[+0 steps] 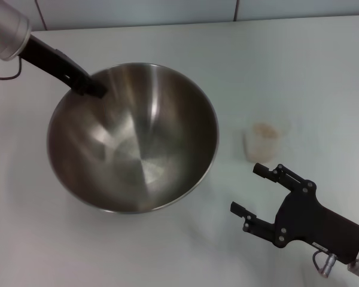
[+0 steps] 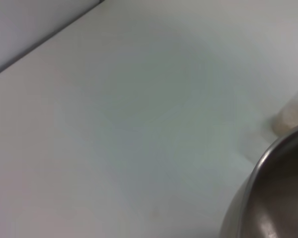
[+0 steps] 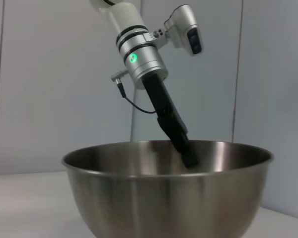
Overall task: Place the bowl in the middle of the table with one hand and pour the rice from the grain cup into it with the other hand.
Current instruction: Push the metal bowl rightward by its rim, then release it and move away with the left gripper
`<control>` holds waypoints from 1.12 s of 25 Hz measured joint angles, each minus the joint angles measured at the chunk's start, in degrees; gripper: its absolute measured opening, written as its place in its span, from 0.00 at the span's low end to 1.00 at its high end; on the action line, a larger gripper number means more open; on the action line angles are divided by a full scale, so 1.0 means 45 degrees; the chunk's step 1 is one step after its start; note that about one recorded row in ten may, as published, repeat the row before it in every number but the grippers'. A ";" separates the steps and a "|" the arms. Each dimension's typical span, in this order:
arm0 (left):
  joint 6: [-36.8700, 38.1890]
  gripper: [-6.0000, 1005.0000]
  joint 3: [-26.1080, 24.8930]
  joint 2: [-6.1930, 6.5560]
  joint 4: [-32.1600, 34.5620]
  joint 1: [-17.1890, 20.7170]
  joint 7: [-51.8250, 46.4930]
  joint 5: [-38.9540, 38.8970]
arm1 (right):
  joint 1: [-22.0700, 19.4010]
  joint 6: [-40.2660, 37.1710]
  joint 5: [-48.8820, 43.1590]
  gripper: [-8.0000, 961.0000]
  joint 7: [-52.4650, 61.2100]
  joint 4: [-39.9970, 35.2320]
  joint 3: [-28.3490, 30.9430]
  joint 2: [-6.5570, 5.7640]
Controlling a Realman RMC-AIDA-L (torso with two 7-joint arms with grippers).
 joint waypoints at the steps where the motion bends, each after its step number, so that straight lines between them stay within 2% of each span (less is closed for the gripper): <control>1: -0.0074 0.03 0.0014 -0.0055 -0.0007 -0.0032 0.0006 -0.0001 | 0.0034 0.0002 -0.0023 0.82 0.0000 0.0015 -0.0006 0.0001; 12: -0.1426 0.03 0.0845 -0.0676 -0.0615 -0.0052 0.0220 0.0094 | 0.0415 0.0053 -0.0081 0.82 0.0000 0.0135 -0.0024 0.0032; 19: -0.1810 0.03 0.0925 -0.0851 -0.0604 0.0086 0.0661 0.0136 | 0.0482 0.0073 -0.0081 0.82 0.0000 0.0152 -0.0024 0.0033; 22: -0.2270 0.06 0.0948 -0.0984 -0.0506 0.0210 0.0639 0.0290 | 0.0481 0.0008 -0.0082 0.82 0.0000 0.0154 -0.0024 0.0033; 28: -0.2442 0.13 0.0950 -0.1068 -0.0110 0.0351 0.0836 0.0220 | 0.0479 0.0028 -0.0081 0.82 0.0000 0.0164 -0.0024 0.0033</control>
